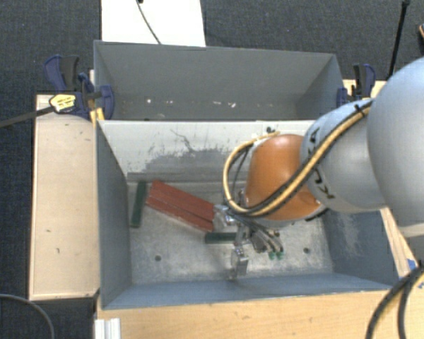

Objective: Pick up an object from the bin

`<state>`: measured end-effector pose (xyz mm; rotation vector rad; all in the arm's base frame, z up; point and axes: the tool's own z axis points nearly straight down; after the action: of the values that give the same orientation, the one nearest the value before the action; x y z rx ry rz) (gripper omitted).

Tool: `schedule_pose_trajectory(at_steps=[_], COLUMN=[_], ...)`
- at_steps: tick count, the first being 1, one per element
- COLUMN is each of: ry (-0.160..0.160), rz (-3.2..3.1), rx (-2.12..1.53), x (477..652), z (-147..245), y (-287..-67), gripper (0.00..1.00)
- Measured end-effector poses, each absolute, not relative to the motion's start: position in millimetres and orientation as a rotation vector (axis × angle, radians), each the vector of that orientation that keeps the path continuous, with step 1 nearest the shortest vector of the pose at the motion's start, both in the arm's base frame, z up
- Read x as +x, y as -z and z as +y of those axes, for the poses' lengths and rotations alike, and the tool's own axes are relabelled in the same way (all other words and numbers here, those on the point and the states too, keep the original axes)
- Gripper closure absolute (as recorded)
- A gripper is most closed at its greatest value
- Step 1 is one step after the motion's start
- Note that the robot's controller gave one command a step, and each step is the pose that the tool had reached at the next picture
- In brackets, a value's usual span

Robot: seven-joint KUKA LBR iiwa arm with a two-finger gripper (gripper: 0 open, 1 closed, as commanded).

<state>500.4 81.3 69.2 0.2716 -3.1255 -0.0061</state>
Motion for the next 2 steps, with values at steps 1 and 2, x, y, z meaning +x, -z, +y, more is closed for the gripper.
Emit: schedule_pose_trajectory(at_steps=[1,2], ry=[0.001,0.001], rz=[-3.128,-3.146], rx=[0.269,0.236], x=[501.3,546.2], z=[76.9,69.4], y=[-71.4,-195.9], gripper=[1.0,1.0])
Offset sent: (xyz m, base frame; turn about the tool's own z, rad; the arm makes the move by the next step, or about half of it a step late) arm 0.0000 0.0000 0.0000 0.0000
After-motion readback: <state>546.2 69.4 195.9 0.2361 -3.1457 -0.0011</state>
